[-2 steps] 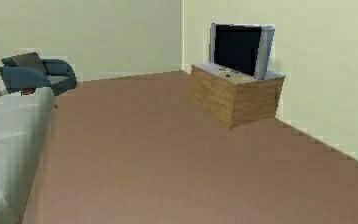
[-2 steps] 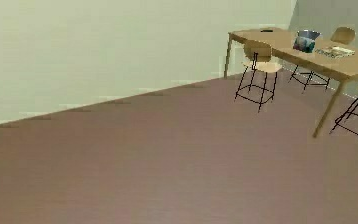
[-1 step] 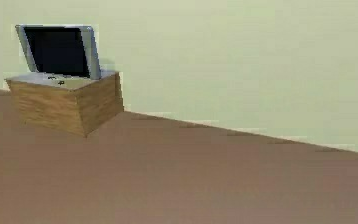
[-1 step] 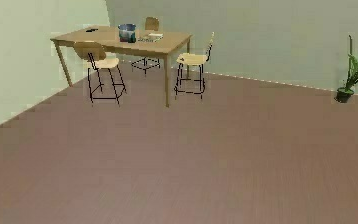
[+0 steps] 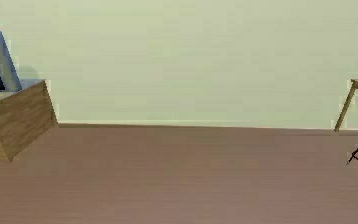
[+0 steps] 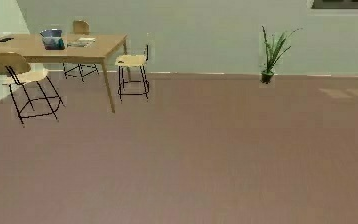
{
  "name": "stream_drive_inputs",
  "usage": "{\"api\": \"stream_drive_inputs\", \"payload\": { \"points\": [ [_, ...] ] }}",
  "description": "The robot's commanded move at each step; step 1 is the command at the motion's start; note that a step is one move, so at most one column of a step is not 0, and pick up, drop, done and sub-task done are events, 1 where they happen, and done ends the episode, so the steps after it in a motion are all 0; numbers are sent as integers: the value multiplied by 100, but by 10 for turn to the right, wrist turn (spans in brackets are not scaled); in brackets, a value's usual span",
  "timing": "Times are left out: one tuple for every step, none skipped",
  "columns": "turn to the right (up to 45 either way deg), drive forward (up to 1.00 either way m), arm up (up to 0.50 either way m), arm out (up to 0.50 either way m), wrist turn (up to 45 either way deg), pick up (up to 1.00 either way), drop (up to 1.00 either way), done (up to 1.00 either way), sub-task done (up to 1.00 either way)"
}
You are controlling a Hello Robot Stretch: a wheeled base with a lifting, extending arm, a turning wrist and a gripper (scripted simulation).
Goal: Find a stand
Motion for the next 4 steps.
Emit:
{"api": "stream_drive_inputs", "payload": {
  "points": [
    [0, 25, 0, 0, 0, 0, 0, 0, 0],
    [-450, 0, 0, 0, 0, 0, 0, 0, 0],
    [-120, 0, 0, 0, 0, 0, 0, 0, 0],
    [0, 100, 0, 0, 0, 0, 0, 0, 0]
  ]
}}
